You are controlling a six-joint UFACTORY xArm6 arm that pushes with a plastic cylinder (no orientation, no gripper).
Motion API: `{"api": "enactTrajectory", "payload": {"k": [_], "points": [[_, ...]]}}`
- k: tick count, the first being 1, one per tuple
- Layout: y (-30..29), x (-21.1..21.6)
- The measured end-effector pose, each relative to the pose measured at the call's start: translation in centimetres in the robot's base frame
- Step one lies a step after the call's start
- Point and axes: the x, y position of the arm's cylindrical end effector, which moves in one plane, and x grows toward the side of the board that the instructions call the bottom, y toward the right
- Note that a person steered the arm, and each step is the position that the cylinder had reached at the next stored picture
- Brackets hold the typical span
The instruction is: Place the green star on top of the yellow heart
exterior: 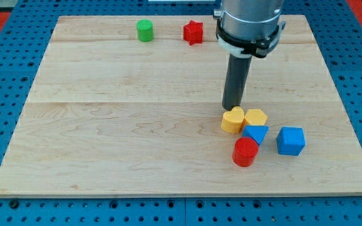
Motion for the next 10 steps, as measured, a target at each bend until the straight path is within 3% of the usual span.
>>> {"api": "enactTrajectory", "payload": {"k": [1, 2, 3, 4, 5, 6, 8, 9, 10], "points": [[-0.8, -2.9], [-0.7, -9.7], [3.2, -14.4], [10.7, -15.6], [11.6, -21.5], [6.5, -22.6], [-10.5, -20.7], [-13.5, -21.5], [-13.4, -25.1]]}}
